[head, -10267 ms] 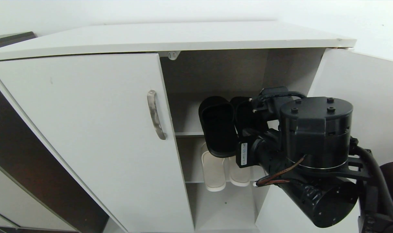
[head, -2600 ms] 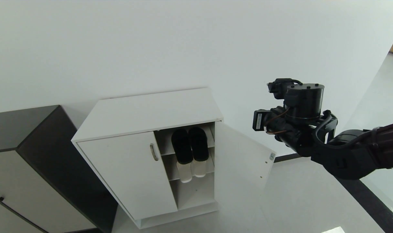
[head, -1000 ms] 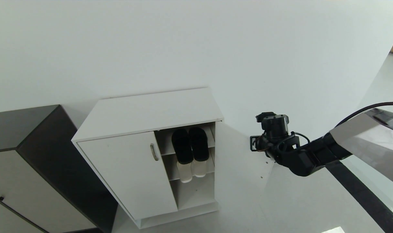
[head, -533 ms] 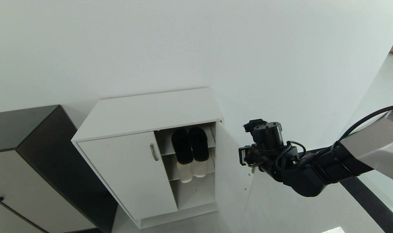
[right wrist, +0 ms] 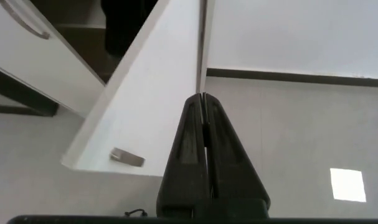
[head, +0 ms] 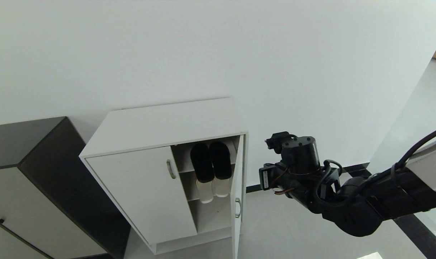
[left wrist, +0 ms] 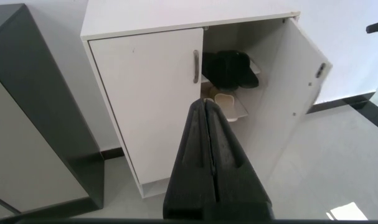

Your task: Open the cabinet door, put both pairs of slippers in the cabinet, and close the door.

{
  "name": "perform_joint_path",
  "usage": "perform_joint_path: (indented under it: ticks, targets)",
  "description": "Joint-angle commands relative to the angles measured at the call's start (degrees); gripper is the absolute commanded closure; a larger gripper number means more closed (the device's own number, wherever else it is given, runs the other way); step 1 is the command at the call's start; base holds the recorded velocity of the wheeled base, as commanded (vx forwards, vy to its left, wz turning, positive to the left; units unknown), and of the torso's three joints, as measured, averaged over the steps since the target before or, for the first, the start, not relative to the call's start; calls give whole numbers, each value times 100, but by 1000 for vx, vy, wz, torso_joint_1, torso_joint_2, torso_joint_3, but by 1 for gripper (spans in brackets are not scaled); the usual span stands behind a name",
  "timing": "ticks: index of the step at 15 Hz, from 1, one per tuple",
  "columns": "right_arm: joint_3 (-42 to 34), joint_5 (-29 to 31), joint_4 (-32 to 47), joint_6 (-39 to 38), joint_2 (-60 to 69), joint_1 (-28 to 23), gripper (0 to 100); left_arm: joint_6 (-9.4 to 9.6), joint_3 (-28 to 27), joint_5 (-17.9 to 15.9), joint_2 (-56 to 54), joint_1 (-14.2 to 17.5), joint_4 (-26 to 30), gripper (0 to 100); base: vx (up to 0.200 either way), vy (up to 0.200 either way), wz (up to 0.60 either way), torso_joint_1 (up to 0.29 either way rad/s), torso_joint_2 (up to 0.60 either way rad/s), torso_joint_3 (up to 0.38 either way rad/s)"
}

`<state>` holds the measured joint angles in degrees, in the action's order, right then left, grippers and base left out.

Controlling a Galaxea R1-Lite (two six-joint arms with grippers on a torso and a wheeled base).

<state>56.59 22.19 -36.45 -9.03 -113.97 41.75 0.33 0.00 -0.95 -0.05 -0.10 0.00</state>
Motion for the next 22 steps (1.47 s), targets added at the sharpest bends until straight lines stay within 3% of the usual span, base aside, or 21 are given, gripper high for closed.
perform_joint_path:
  ticks: [1, 3, 9, 15, 17, 20, 22]
  targets:
    - [-51, -21, -11, 16, 50, 8, 100, 2, 0, -2, 5, 1, 0, 100, 0, 0, 0, 0, 0, 0]
    - [-60, -21, -11, 24, 42, 26, 100, 2, 0, 7, 5, 1, 0, 100, 0, 0, 0, 0, 0, 0]
    - [-87, -21, -20, 121, 33, 96, 100, 2, 0, 7, 5, 1, 0, 100, 0, 0, 600, 2, 2, -2]
    - [-412, -92, -407, 332, 42, 70, 100, 2, 0, 7, 5, 1, 0, 100, 0, 0, 0, 0, 0, 0]
    - [-790, -812, -1040, 429, 50, -97, 100, 11, 0, 7, 5, 1, 0, 100, 0, 0, 0, 0, 0, 0]
    - [-1502, -2816, -1883, 569, -117, -545, 100, 11, 0, 7, 5, 1, 0, 100, 0, 0, 0, 0, 0, 0]
    - [-1537, -3159, -2279, 640, -451, -739, 100, 2, 0, 7, 5, 1, 0, 100, 100, 0, 0, -1, 1, 1]
